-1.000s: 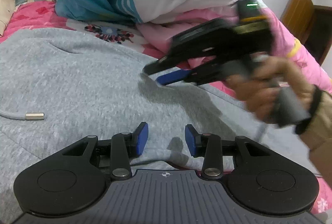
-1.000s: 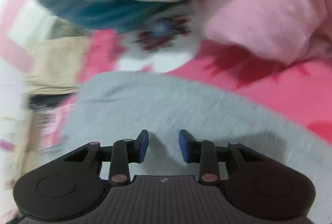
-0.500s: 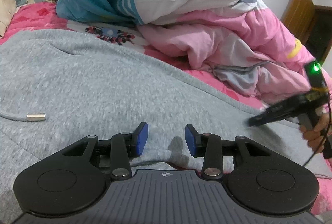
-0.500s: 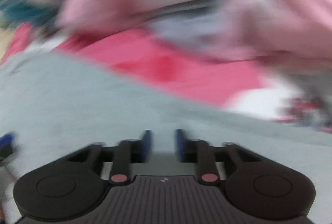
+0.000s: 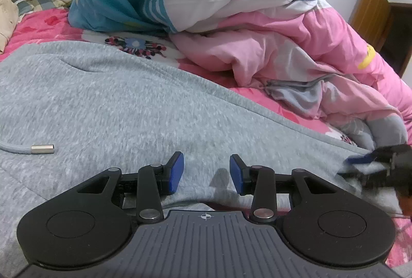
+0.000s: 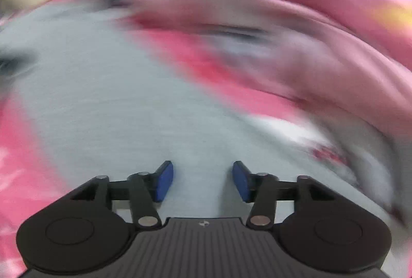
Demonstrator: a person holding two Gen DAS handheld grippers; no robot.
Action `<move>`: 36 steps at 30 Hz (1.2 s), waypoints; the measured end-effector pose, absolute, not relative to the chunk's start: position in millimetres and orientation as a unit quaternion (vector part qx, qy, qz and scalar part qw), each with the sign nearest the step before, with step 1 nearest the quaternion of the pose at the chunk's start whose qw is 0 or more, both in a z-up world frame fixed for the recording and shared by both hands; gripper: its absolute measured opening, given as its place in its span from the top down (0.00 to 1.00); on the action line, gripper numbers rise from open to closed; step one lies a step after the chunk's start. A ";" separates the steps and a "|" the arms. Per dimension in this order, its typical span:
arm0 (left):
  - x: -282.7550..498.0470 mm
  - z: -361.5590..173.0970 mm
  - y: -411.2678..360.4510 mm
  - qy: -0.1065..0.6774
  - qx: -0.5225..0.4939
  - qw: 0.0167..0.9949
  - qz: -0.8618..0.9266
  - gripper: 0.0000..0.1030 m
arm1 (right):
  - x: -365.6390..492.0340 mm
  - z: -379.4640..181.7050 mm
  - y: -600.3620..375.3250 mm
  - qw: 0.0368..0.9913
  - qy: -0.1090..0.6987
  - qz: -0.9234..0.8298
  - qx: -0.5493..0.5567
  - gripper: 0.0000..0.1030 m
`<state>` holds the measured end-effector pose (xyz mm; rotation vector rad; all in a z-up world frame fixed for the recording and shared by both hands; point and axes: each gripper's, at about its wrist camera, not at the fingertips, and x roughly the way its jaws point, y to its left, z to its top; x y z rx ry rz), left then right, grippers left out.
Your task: Fold clothes
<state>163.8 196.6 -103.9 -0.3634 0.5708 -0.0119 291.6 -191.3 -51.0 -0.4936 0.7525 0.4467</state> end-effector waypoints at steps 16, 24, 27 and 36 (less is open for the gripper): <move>164.0 -105.1 197.4 0.279 -0.183 0.943 -0.007 0.62 | 300.2 -54.9 -103.4 0.844 0.351 0.364 -0.179 0.69; 164.2 -104.7 198.7 0.278 -0.187 0.942 -0.009 0.62 | 377.2 -38.5 -231.6 0.919 0.374 0.123 -0.033 0.75; 165.1 -105.3 197.2 0.279 -0.185 0.942 -0.006 0.62 | 336.2 -34.0 -211.8 0.888 0.390 0.239 -0.037 0.75; 165.0 -106.3 198.6 0.278 -0.187 0.942 -0.006 0.62 | 373.7 -53.4 -300.7 0.905 0.406 0.129 0.001 1.00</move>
